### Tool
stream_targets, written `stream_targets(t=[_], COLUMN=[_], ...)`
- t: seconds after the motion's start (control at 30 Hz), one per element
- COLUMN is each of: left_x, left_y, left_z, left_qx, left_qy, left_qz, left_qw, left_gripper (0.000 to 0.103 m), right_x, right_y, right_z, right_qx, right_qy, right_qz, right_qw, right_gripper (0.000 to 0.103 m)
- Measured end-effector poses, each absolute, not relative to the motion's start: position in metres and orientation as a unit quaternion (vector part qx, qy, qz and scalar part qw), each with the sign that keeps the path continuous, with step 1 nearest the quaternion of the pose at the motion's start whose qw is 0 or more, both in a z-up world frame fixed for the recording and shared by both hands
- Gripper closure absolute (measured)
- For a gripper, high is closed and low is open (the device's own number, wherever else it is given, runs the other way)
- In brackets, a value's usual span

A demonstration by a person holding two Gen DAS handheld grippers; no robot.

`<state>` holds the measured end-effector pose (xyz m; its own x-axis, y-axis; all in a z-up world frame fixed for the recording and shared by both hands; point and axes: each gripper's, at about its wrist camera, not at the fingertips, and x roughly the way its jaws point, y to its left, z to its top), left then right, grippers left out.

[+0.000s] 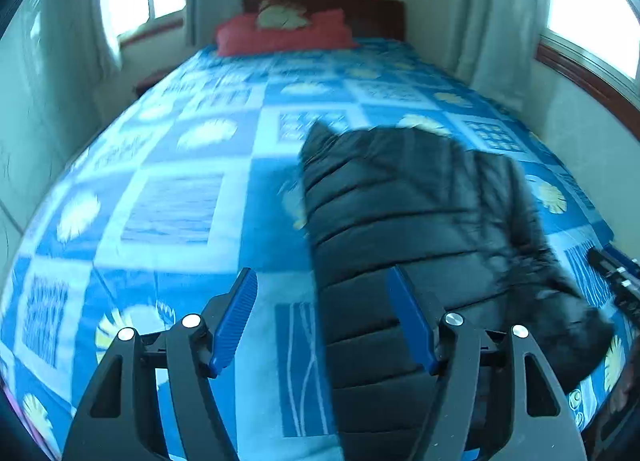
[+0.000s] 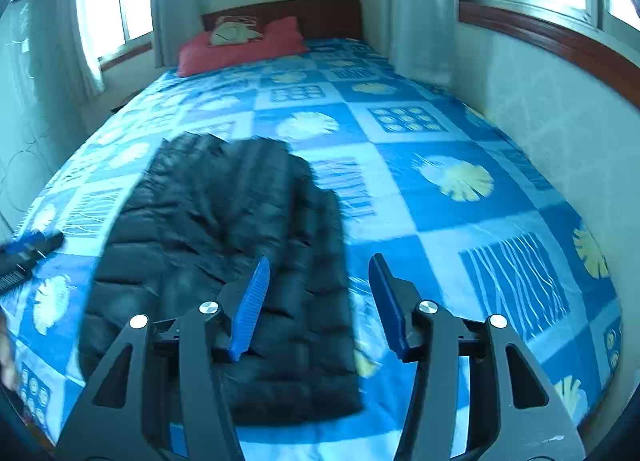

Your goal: Fold large clothes

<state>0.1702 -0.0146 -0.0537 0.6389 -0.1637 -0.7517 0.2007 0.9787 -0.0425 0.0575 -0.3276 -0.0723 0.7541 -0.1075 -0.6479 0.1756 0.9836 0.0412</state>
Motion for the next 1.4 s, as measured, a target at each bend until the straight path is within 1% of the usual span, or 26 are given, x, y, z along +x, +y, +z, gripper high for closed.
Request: stream_targets(t=[0.03, 0.13, 0.17, 0.3, 0.33, 0.43, 0.5, 0.57, 0.6, 0.67, 0.77, 0.93, 1.03, 1.1, 1.23, 1.33, 1.4], left_x=[0.172, 0.177, 0.18, 0.171, 0.168, 0.163, 0.16, 0.161, 0.161, 0.16, 0.154, 0.163, 0.171, 0.178, 0.183, 0.172, 0.161], left_y=[-0.011, -0.004, -0.003, -0.001, 0.0, -0.001, -0.003, -0.004, -0.007, -0.012, -0.036, -0.074, -0.086, -0.085, -0.072, -0.058, -0.048], left_z=[-0.058, -0.072, -0.077, -0.087, -0.09, -0.099, -0.102, -0.103, -0.1, -0.092, -0.088, -0.124, -0.144, -0.151, -0.144, -0.132, -0.123], left_qx=[0.018, 0.008, 0.004, -0.011, -0.017, -0.029, -0.035, -0.039, -0.044, -0.048, -0.028, 0.0, 0.031, 0.023, 0.001, -0.021, -0.037], left_qy=[0.417, 0.431, 0.436, 0.445, 0.446, 0.453, 0.454, 0.453, 0.453, 0.446, 0.441, 0.475, 0.472, 0.484, 0.49, 0.487, 0.483], left_qz=[-0.097, -0.096, -0.098, -0.109, -0.116, -0.133, -0.139, -0.143, -0.15, -0.165, -0.195, -0.203, -0.184, -0.183, -0.191, -0.181, -0.179], left_qw=[0.903, 0.897, 0.894, 0.889, 0.887, 0.881, 0.88, 0.879, 0.878, 0.878, 0.876, 0.856, 0.861, 0.856, 0.85, 0.854, 0.856], left_gripper=[0.036, 0.036, 0.036, 0.036, 0.036, 0.036, 0.036, 0.036, 0.036, 0.036, 0.036, 0.035, 0.03, 0.029, 0.029, 0.029, 0.029], right_x=[0.06, 0.072, 0.077, 0.091, 0.093, 0.093, 0.091, 0.088, 0.087, 0.084, 0.087, 0.097, 0.103, 0.104, 0.101, 0.088, 0.071], right_y=[-0.321, -0.302, -0.295, -0.279, -0.282, -0.303, -0.311, -0.31, -0.31, -0.315, -0.334, -0.359, -0.365, -0.367, -0.368, -0.368, -0.363], right_z=[-0.069, -0.063, -0.064, -0.086, -0.094, -0.118, -0.126, -0.128, -0.126, -0.12, -0.126, -0.163, -0.178, -0.183, -0.175, -0.152, -0.132], right_qx=[0.051, 0.057, 0.052, 0.02, 0.025, 0.092, 0.119, 0.11, 0.096, 0.085, 0.07, 0.084, 0.098, 0.108, 0.113, 0.111, 0.101], right_qy=[0.341, 0.342, 0.349, 0.397, 0.413, 0.453, 0.457, 0.455, 0.45, 0.439, 0.439, 0.46, 0.459, 0.455, 0.444, 0.429, 0.403], right_qz=[-0.069, -0.045, -0.039, -0.059, -0.06, -0.046, -0.031, -0.019, -0.021, -0.04, -0.071, -0.073, -0.062, -0.062, -0.062, -0.063, -0.066], right_qw=[0.936, 0.937, 0.935, 0.916, 0.908, 0.886, 0.881, 0.883, 0.888, 0.894, 0.893, 0.881, 0.881, 0.882, 0.887, 0.894, 0.907], right_gripper=[0.044, 0.038, 0.034, 0.033, 0.033, 0.035, 0.064, 0.076, 0.079, 0.081, 0.082, 0.078, 0.077, 0.077, 0.075, 0.066, 0.065])
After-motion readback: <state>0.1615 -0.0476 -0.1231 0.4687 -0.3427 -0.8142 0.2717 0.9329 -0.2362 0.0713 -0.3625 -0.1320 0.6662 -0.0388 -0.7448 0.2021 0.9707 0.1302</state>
